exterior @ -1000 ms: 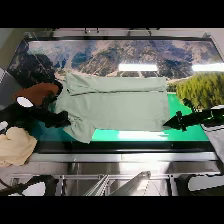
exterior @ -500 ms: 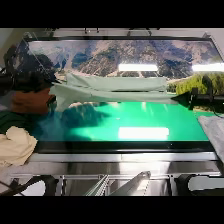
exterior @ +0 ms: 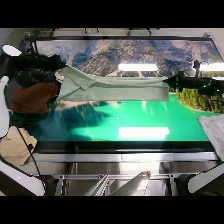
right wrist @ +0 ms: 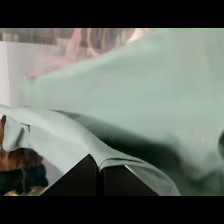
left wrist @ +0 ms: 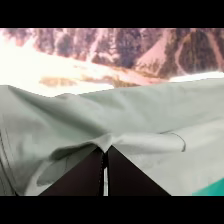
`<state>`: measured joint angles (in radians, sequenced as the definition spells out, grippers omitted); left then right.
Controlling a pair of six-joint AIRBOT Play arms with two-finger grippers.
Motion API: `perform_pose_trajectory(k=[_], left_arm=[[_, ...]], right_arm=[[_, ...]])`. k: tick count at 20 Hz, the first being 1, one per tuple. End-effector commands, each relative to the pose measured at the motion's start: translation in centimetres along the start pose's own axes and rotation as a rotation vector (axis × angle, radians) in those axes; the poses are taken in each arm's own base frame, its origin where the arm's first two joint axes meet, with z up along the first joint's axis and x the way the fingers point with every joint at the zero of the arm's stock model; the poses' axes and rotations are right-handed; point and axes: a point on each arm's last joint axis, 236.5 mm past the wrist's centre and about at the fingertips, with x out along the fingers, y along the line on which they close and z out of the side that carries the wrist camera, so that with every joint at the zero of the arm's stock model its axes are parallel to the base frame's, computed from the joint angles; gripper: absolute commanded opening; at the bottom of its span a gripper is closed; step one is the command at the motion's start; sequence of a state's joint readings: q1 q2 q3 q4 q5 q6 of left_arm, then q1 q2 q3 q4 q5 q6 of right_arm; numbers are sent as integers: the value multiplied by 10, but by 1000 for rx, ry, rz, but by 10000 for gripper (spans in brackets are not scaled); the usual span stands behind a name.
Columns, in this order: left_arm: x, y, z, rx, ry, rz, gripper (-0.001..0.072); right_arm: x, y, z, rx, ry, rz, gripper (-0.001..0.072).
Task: Fold the shirts.
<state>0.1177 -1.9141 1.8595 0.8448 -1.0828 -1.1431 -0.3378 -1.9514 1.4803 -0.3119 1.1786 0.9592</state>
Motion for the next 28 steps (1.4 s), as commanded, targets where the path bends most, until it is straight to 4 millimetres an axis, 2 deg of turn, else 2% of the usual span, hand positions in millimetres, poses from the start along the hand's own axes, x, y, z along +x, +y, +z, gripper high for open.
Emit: perform_pose_trajectory(k=[1,4,5,6,7,8,10,11,13,16,17,18,19,20,21,22,23,24,27,28], left_arm=[[48,23,-8,62,66,44,20],[68,27,-12,89,77,39,21],[69,27,-13,88,81,38,25],[64,28,-11,87,77,39,204],[53,30,-5,86,62,45,455],[39,34,4,84,40,56,720],[7,34,17,55,10,50,704],[-7,33,18,49,12,50,703],[-24,26,15,42,18,49,692],[-36,17,2,31,46,41,693],[-37,12,-3,30,65,31,693],[-37,5,-11,22,97,16,693],[-36,-3,-20,14,135,-2,693],[-35,-10,-29,6,178,-20,643],[-32,-21,-39,14,222,-41,430],[-29,-32,-48,30,258,-60,270],[-25,-42,-52,45,278,-73,245],[-20,-53,-55,62,292,-84,245],[-12,-70,-61,92,314,-102,244],[-11,-74,-63,98,320,-107,231]], right_arm=[[24,-22,12,-51,-17,-53,22],[23,-29,8,-73,3,-82,24],[16,-26,8,-70,11,-69,146],[6,-25,11,-86,17,-69,293],[-7,-27,15,-110,31,-80,305],[-23,-31,17,-138,56,-110,363],[-50,-61,19,-72,84,-250,626],[-56,-73,16,-33,93,-296,650],[-50,-81,5,12,131,-309,649],[-16,-69,-11,53,181,-243,637],[-11,-65,-12,49,186,-244,635],[-8,-62,-13,50,188,-237,549],[-7,-59,-12,74,183,-230,421],[-5,-57,-12,81,180,-219,416],[-3,-54,-13,93,182,-213,419],[0,-50,-16,91,194,-204,428],[4,-46,-21,87,214,-198,420],[4,-44,-25,82,230,-191,303],[-6,-39,-35,81,281,-173,284],[-10,-36,-35,78,286,-167,228]])
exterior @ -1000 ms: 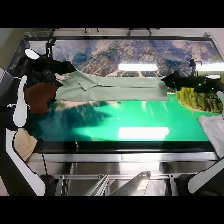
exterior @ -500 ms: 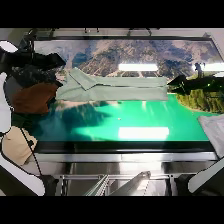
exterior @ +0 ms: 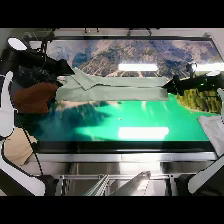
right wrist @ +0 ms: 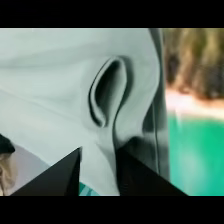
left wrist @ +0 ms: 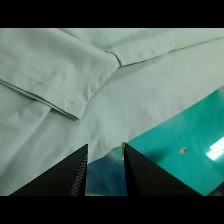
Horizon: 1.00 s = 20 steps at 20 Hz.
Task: Fold the shirts.
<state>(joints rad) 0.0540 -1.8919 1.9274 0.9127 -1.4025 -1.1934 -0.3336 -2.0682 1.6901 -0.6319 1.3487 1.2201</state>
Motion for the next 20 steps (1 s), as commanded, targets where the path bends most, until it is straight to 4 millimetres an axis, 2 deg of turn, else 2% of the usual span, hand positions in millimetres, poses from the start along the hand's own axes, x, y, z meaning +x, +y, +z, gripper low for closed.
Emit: perform_pose_trajectory(k=[1,2,5,7,9,10,12,13,14,15,18,20], left_arm=[[8,-18,-9,25,51,-24,53],[10,-22,-12,31,62,-30,1],[16,-37,-22,52,112,-53,2],[21,-44,-24,65,124,-59,2],[24,-50,-23,77,125,-62,1],[25,-51,-23,78,126,-63,2],[28,-57,-25,83,134,-68,1],[29,-59,-25,74,136,-70,1],[32,-64,-26,75,143,-73,2],[35,-70,-28,85,152,-78,1],[46,-89,-32,120,173,-92,2],[49,-98,-37,135,192,-101,2]], right_arm=[[-12,10,-11,-16,42,20,218],[-18,15,-12,-30,39,22,218],[-37,22,-11,-91,19,-16,210],[-47,9,-13,-85,22,-81,351],[-51,-3,-17,-87,38,-123,349],[-52,-3,-15,-98,31,-120,349],[-58,-1,4,-137,-54,-148,350],[-60,-1,15,-145,-101,-163,407],[-60,-2,22,-149,-130,-174,621],[-59,-5,25,-149,-139,-181,688],[-47,-3,22,-156,-120,-179,689],[-37,14,22,-205,-116,-136,689]])
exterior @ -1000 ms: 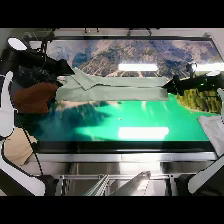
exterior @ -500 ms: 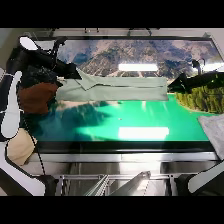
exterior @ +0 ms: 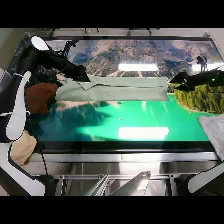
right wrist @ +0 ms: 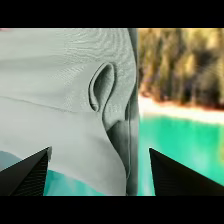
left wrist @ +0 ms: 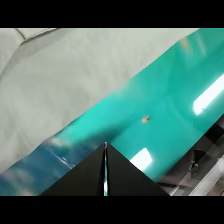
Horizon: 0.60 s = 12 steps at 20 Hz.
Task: Fold the shirts.
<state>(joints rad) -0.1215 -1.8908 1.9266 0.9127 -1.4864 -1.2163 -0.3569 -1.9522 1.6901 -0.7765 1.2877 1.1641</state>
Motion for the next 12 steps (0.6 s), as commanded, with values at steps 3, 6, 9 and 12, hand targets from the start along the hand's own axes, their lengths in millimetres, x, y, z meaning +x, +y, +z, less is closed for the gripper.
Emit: perform_pose_trajectory(k=[3,6,9,12], left_arm=[[10,-17,-5,27,36,-16,1],[10,-17,-5,32,37,-16,2],[10,-17,-8,36,50,-19,2],[4,-12,-15,36,70,-28,2]], right_arm=[[-3,71,33,50,-132,280,687],[-14,107,50,102,-192,444,28],[-11,122,32,71,-114,476,20],[-11,139,-34,-39,119,431,19]])
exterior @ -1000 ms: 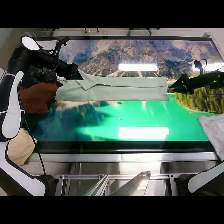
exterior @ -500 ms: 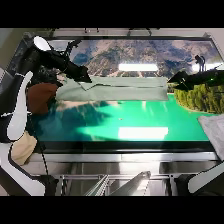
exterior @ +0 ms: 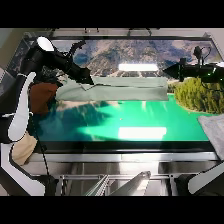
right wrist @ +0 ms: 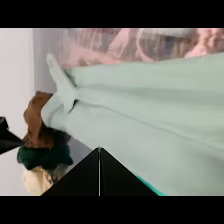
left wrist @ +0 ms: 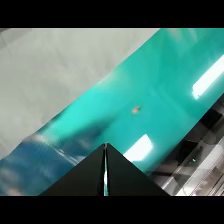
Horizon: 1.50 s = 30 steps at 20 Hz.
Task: Fold the shirts.
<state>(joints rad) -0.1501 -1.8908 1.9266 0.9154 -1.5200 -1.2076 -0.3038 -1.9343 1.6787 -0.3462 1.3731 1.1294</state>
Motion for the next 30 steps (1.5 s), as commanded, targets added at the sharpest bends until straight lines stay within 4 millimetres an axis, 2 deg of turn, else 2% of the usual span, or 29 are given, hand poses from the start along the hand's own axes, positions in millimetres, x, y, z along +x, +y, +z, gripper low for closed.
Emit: perform_pose_trajectory(k=[1,3,4,5,6,7,8,9,11,13,14,16,18,23,26,30], left_arm=[[-6,3,-10,-1,34,-15,2],[-7,4,-14,-5,46,-18,2],[-9,6,-13,-10,39,-15,1],[-8,7,-11,-9,32,-13,2],[-8,7,-11,-9,30,-12,2],[-8,6,-11,-9,33,-13,2],[-8,6,-12,-8,36,-14,2],[-8,6,-12,-8,35,-14,2],[-8,6,-11,-7,33,-13,1],[-8,6,-11,-7,33,-13,2],[-8,6,-11,-7,33,-13,2],[-8,6,-11,-7,34,-13,2],[-8,6,-11,-7,34,-13,2],[-8,5,-11,-7,34,-14,2],[-7,6,-11,-8,33,-13,1],[-7,6,-11,-8,33,-13,2]], right_arm=[[11,17,-79,-55,248,-48,19],[35,14,-124,-89,257,-116,20],[45,6,-130,-117,210,-163,21],[48,-9,-121,-155,149,-231,23],[43,-25,-102,-185,84,-306,154],[32,-40,-76,-196,9,-378,525],[16,-50,-49,-194,-48,-430,601],[-1,-59,-28,-156,-74,-464,602],[-31,-81,-2,-93,-87,-531,602],[-45,-100,8,-58,-55,-557,603],[-46,-108,7,-32,-29,-552,603],[-40,-127,2,40,24,-548,603],[-29,-136,-2,70,68,-536,603],[-17,-143,-1,104,92,-528,603],[-9,-149,-22,169,185,-506,601],[5,-138,-22,148,207,-480,596]])
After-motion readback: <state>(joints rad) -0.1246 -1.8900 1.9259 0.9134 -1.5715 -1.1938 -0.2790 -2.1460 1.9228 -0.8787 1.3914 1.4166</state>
